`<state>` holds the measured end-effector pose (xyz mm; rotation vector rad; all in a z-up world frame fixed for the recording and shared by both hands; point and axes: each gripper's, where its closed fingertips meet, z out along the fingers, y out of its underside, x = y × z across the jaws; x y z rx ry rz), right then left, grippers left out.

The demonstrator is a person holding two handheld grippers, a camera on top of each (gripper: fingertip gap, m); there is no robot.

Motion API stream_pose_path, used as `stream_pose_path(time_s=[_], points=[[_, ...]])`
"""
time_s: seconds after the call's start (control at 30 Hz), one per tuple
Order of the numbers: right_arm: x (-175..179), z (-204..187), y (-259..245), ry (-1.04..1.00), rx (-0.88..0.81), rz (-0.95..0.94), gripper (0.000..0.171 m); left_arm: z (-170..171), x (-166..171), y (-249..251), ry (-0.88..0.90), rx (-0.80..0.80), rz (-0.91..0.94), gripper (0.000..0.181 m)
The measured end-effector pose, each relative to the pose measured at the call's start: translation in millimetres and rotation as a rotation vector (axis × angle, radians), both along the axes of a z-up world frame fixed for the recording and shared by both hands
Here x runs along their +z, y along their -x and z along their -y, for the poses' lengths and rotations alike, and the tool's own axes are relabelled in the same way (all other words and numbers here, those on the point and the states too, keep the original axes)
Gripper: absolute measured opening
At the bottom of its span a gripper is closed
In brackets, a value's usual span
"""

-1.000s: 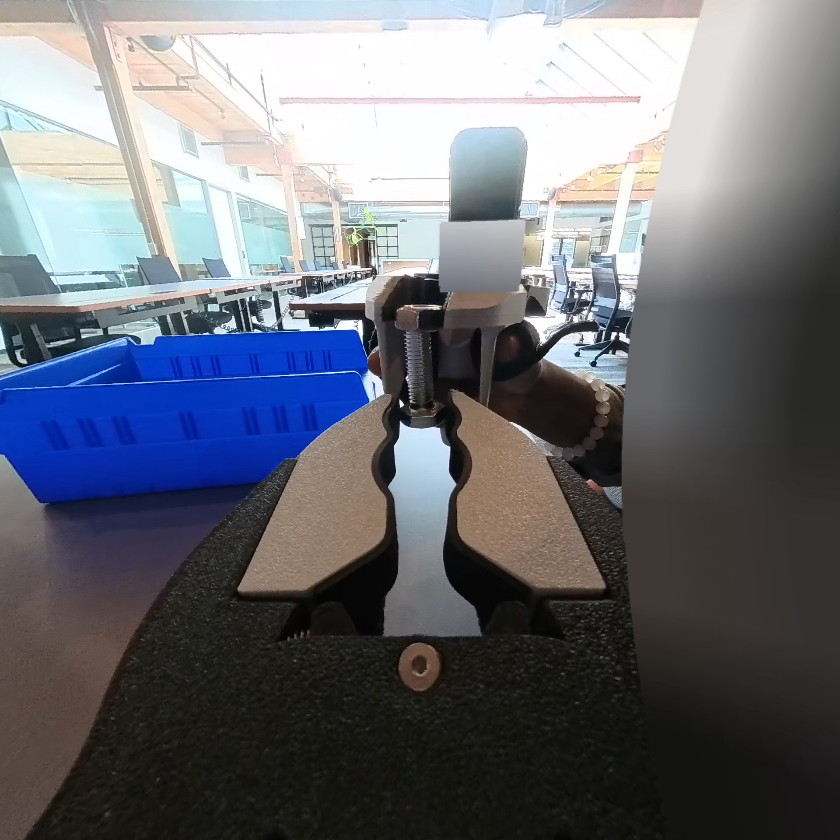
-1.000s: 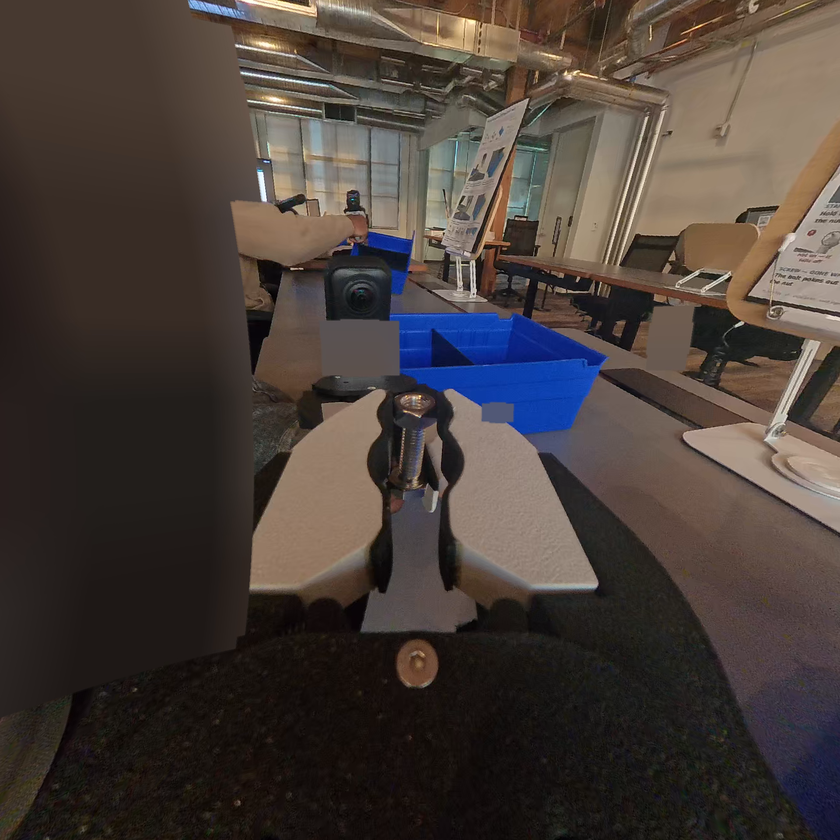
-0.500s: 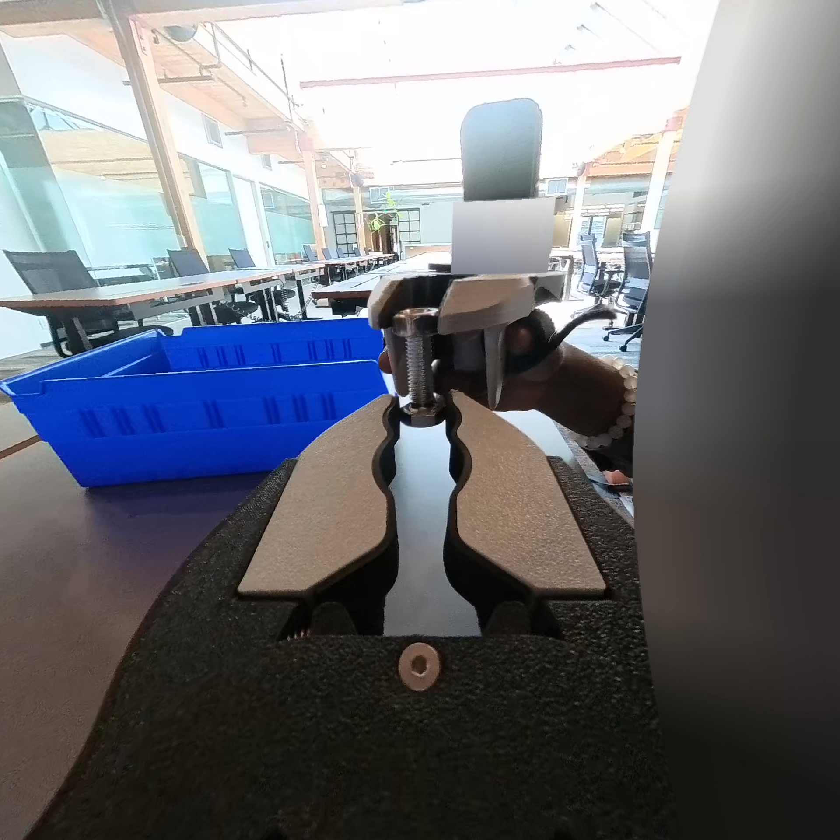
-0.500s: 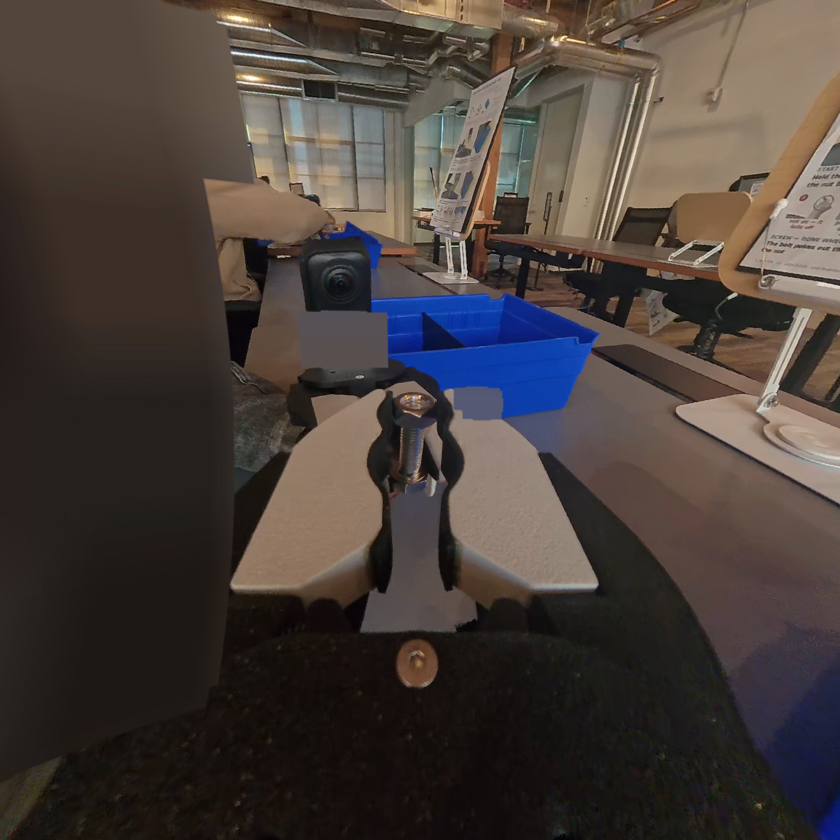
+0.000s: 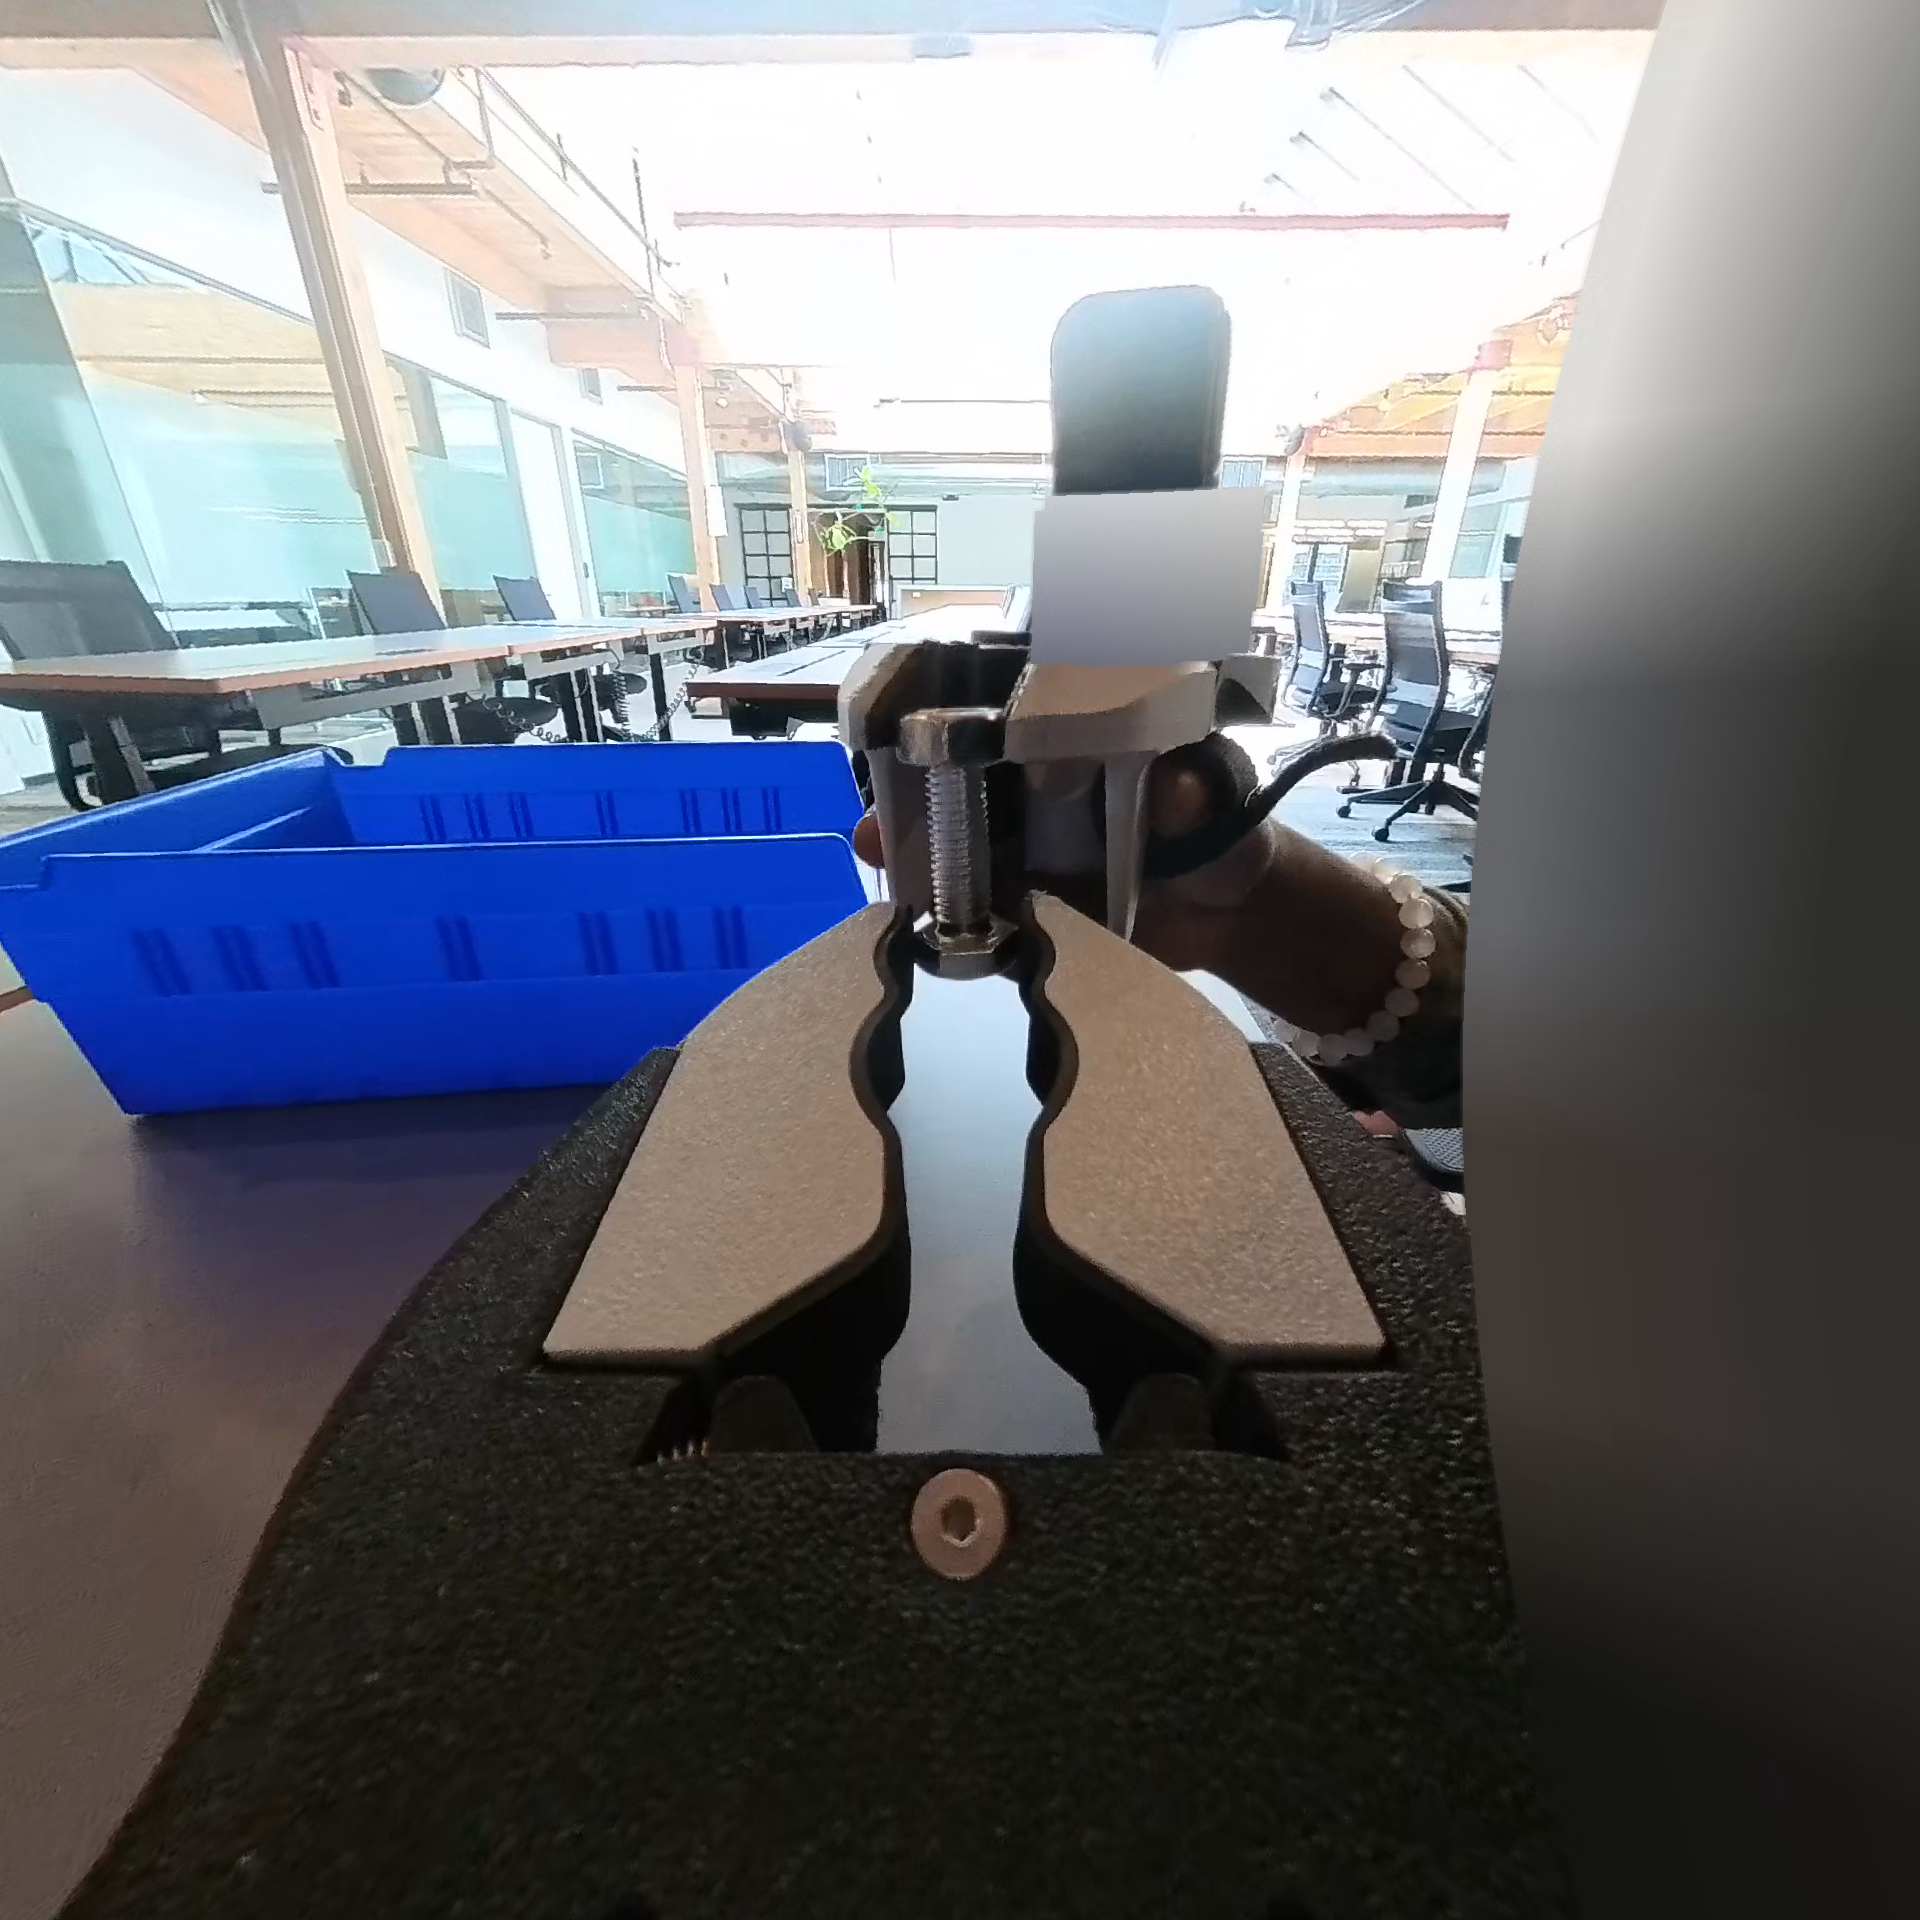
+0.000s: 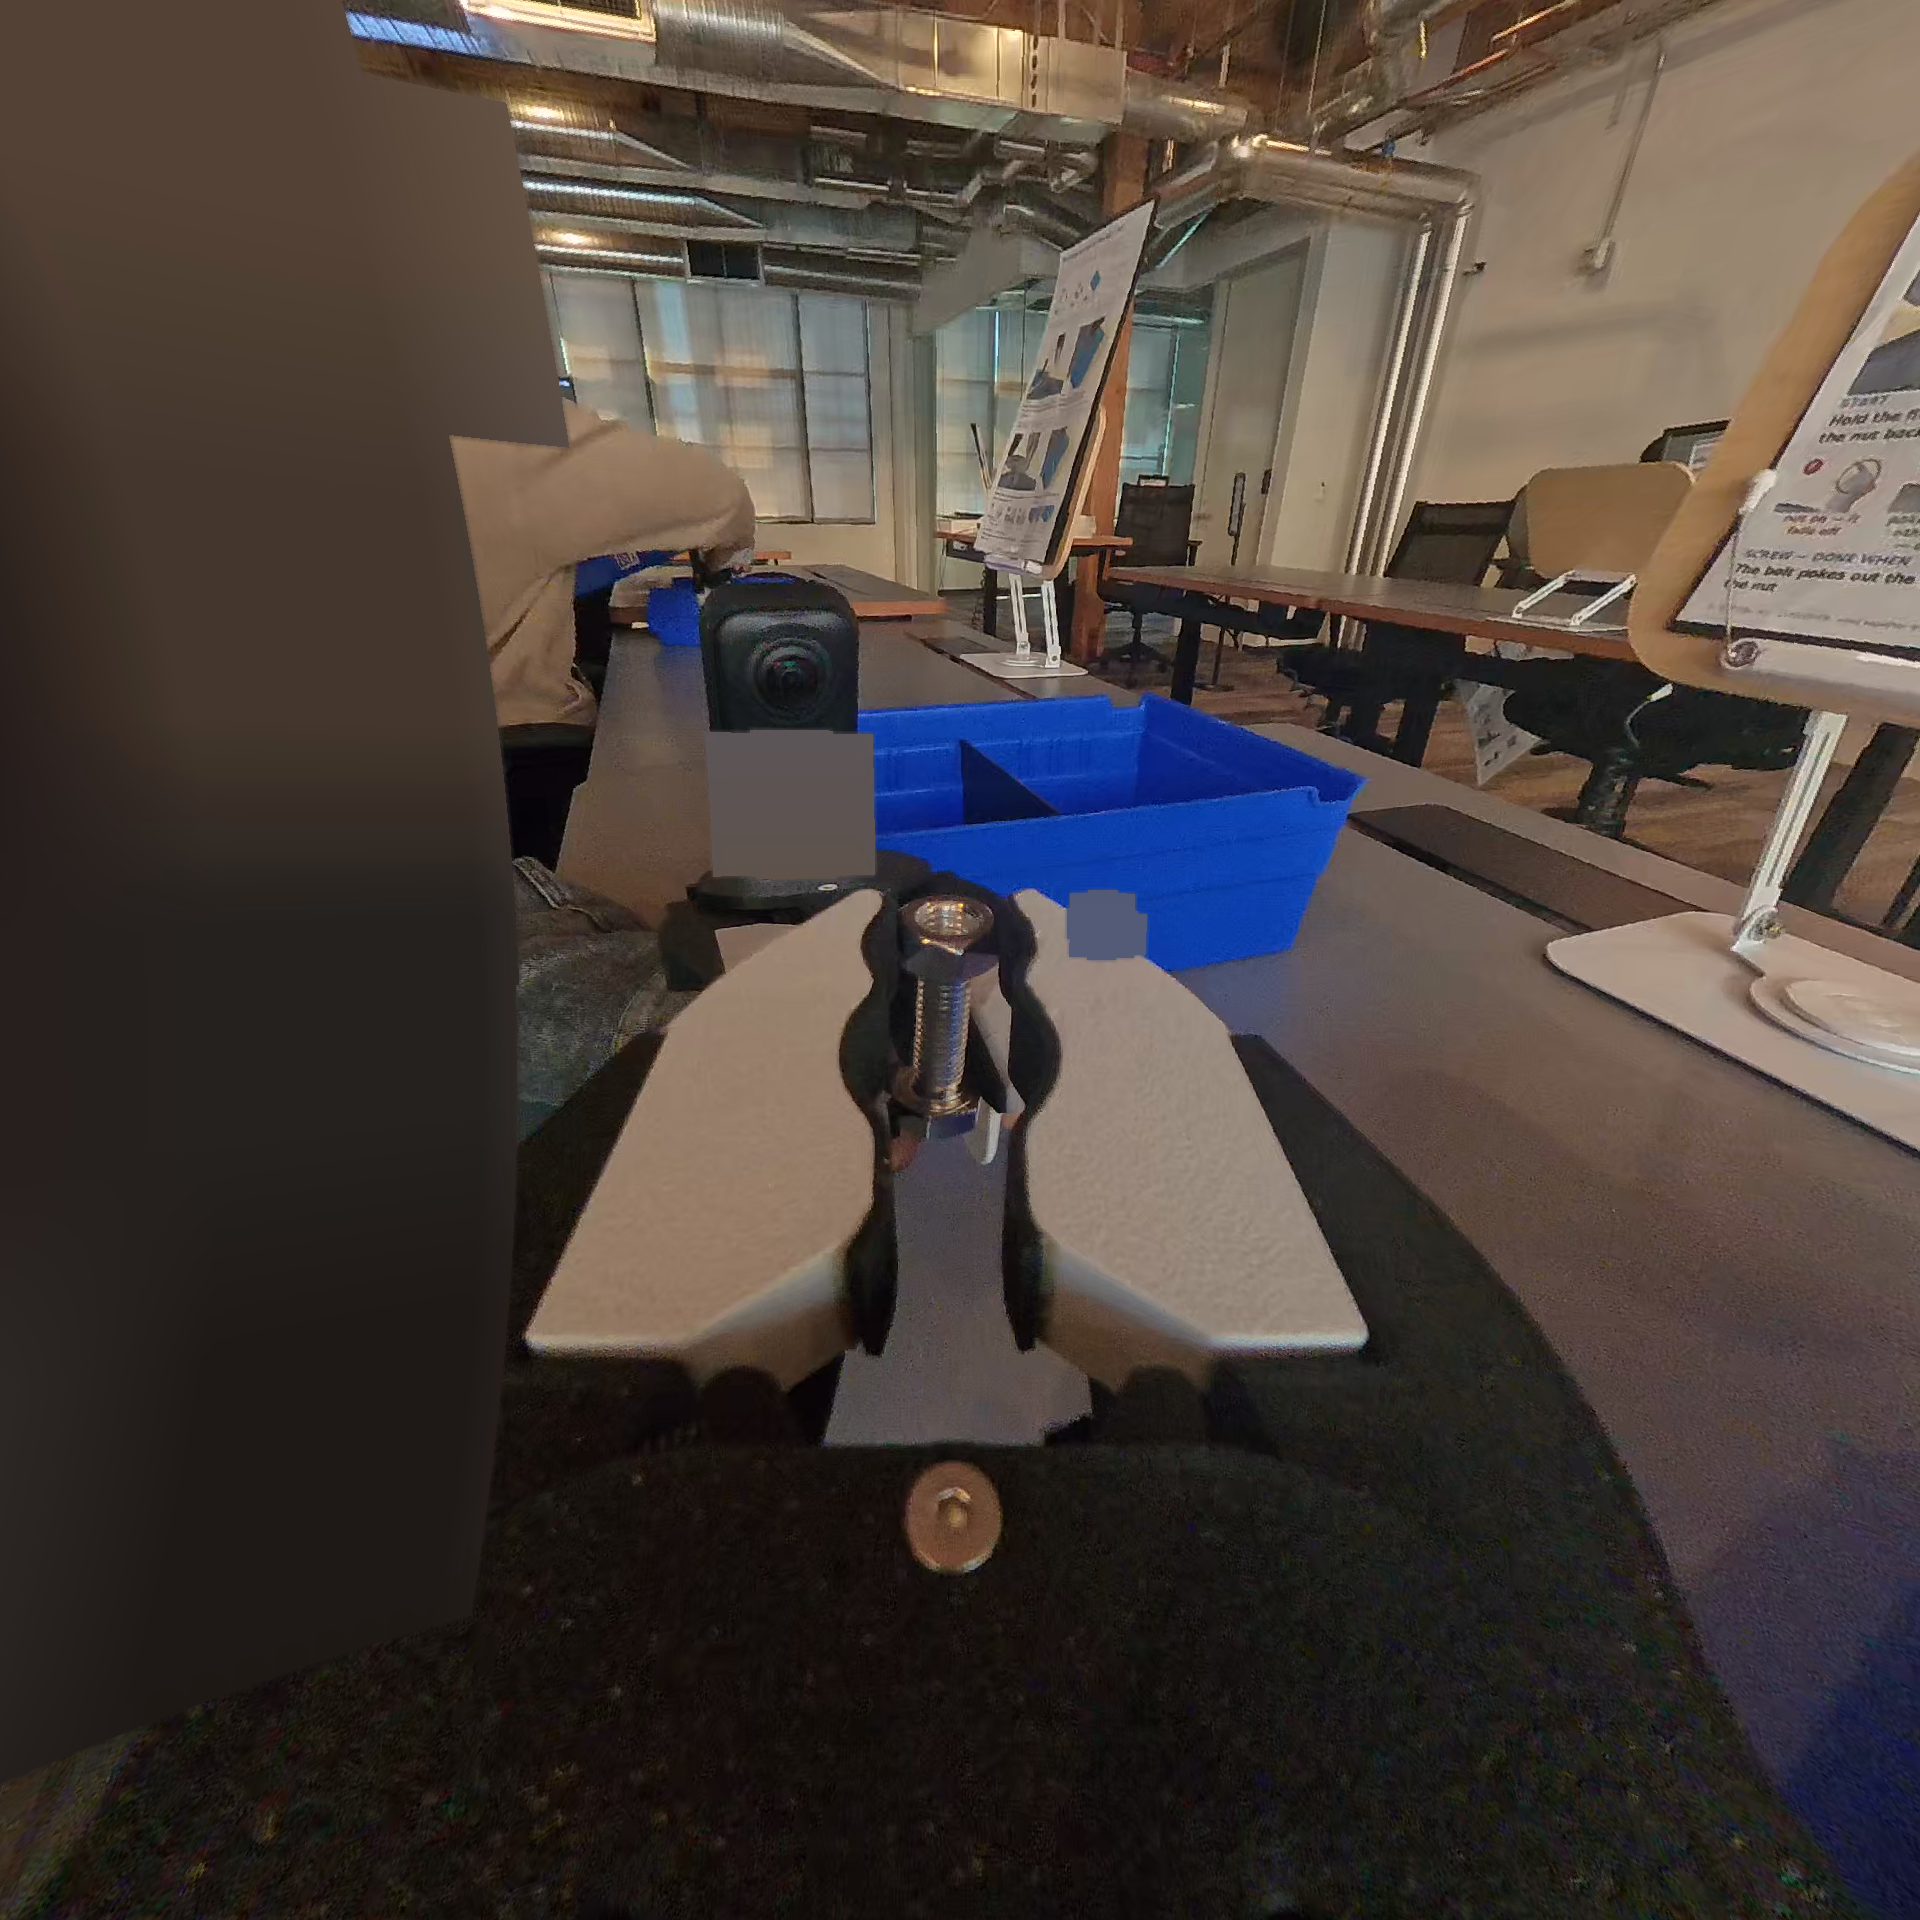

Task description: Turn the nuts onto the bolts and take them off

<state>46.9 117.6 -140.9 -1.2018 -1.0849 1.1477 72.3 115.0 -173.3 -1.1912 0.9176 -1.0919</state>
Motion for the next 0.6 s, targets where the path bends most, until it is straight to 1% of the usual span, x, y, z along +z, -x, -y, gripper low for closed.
stream_pose_path(time_s=[0.23, 0.43, 0.6], points=[[-2.8, -6.1, 0.1, -0.007, -0.062, 0.039, 0.017, -6.1, -2.9, 1.2, 0.004, 0.047, -0.021, 0.019], [-5.4, -14.3, -0.3, -0.008, -0.164, 0.065, 0.017, -12.2, -4.7, 3.5, 0.009, 0.095, -0.029, 0.018], [-3.8, -14.1, 1.4, 0.003, -0.178, 0.039, 0.017, -10.7, -2.5, 4.4, 0.015, 0.075, -0.006, 0.019]])
